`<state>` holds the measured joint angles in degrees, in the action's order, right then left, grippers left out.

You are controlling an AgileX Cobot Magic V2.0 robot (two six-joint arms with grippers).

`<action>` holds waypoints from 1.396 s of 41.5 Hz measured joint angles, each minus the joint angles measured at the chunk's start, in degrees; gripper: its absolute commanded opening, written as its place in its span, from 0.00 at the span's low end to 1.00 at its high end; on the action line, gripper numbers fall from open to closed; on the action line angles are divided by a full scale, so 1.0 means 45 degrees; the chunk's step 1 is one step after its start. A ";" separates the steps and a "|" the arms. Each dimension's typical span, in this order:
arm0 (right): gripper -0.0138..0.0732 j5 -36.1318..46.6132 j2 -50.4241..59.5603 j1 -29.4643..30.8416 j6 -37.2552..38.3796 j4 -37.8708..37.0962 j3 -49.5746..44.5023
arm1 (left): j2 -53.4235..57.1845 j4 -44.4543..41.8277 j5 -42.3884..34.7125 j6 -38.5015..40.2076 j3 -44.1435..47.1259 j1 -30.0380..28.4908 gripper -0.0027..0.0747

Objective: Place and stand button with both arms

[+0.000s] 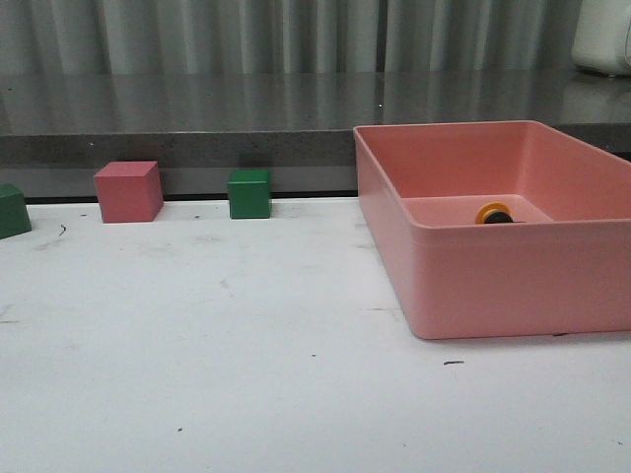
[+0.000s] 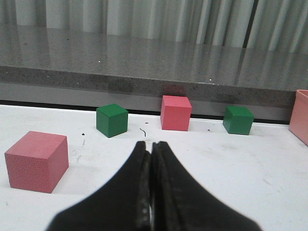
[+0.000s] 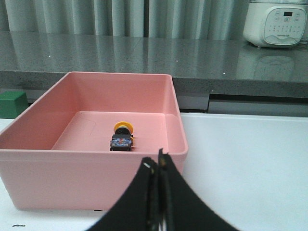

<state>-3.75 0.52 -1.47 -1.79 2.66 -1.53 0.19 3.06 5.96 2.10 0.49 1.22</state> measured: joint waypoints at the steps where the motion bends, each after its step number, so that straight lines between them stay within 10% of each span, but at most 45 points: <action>1: 0.08 0.0000 0.0000 0.0000 0.0000 0.0000 0.0000 | 0.0000 0.0000 0.0000 0.0000 0.0000 0.0000 0.01; 47: 0.08 0.0314 0.0000 0.0000 0.0000 0.0000 0.0000 | 0.0000 0.0000 -0.0863 0.0000 -0.0069 0.0000 0.01; 58: 0.08 -0.0852 0.0000 0.0000 0.0000 0.0000 0.2403 | -0.0100 0.0000 -0.0151 0.0000 -0.3136 0.0000 0.01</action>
<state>-7.58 0.52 -1.47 -1.79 2.66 9.28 -0.26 3.06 5.28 2.10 -13.62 1.22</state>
